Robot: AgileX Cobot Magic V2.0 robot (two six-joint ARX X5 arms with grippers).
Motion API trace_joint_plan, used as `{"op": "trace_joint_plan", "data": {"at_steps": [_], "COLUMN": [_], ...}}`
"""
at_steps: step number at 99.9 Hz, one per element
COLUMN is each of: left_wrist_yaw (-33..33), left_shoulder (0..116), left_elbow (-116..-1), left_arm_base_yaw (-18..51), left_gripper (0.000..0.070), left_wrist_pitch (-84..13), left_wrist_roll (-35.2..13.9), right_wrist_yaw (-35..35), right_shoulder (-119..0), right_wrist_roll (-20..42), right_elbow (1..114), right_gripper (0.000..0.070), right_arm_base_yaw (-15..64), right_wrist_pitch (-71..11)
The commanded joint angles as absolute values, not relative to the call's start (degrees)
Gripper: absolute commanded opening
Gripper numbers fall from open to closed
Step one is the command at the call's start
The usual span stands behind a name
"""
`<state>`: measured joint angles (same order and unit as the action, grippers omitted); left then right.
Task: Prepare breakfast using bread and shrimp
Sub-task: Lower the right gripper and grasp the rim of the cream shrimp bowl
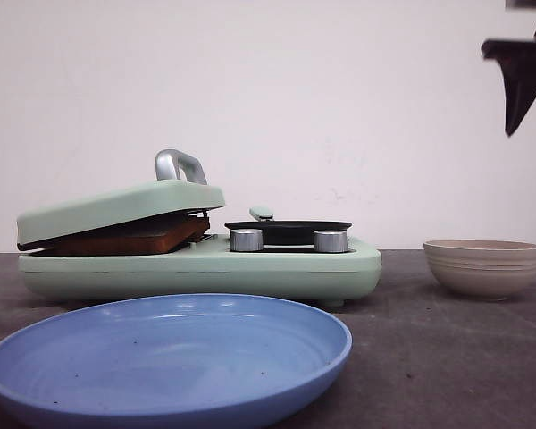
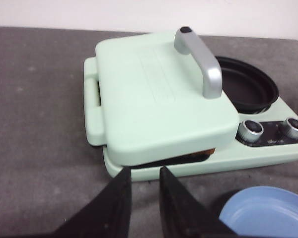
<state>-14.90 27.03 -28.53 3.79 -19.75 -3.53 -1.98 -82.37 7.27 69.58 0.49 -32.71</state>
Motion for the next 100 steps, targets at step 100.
{"op": "trace_joint_plan", "data": {"at_steps": [100], "left_wrist_yaw": [-14.81], "left_shoulder": [27.18], "left_elbow": [-28.75], "left_arm_base_yaw": [3.88], "left_gripper": [0.0011], "left_wrist_pitch": [-18.41], "left_wrist_roll": [-2.59], "right_wrist_yaw": [-7.62], "right_shoulder": [-105.38], "right_wrist_roll": [8.25], "right_elbow": [74.06], "right_gripper": [0.0401], "right_arm_base_yaw": [-2.17], "right_wrist_pitch": [-32.64]}}
